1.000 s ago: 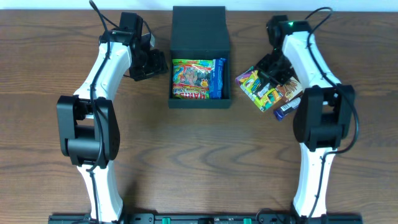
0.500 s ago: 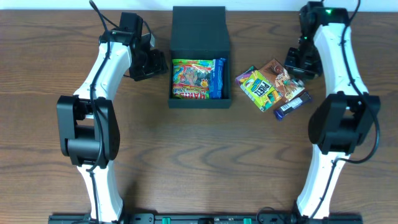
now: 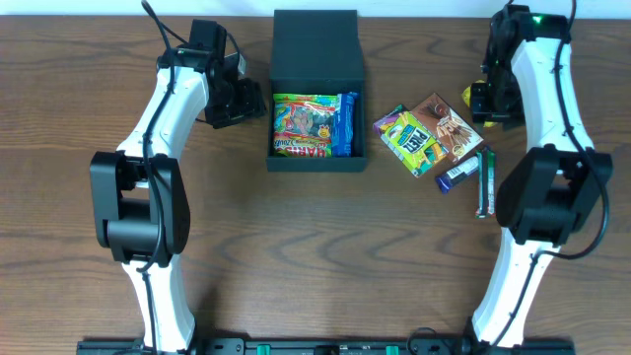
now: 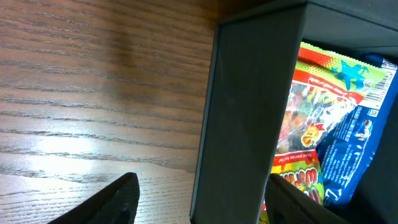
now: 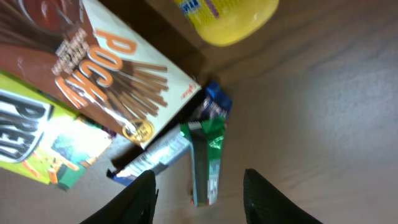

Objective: Pack container
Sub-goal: 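Reach the right gripper down to the PRETZ pretzel box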

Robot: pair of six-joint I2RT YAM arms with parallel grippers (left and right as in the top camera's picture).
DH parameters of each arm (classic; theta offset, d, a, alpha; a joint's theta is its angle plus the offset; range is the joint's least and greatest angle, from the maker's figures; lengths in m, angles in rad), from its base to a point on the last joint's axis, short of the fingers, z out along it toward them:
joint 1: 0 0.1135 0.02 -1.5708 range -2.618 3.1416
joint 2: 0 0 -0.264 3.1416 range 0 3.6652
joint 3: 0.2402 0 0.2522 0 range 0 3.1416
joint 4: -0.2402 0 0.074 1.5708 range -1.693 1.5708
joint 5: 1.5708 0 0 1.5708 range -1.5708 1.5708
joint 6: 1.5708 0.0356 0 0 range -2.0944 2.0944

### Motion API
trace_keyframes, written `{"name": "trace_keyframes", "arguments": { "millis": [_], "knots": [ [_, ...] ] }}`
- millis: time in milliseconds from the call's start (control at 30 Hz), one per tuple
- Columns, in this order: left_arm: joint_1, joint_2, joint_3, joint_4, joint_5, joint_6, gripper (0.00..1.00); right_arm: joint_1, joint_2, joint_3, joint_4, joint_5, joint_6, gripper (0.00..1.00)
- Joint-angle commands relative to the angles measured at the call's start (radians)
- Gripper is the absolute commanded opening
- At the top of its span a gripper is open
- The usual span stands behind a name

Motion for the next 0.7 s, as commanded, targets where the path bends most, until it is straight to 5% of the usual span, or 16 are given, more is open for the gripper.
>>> {"name": "trace_keyframes", "arguments": {
  "millis": [0,333,667],
  "knots": [
    [0.003,-0.023,0.019,0.0,-0.01,0.022,0.67,0.051,-0.031,-0.003,0.023,-0.013,-0.078,0.47],
    [0.003,-0.023,0.019,-0.004,-0.01,0.022,0.67,0.174,-0.016,-0.027,0.187,-0.245,-0.368,0.67],
    [0.003,-0.023,0.019,-0.003,-0.01,0.022,0.67,0.186,0.061,-0.034,0.196,-0.313,-0.433,0.68]
  ]
}}
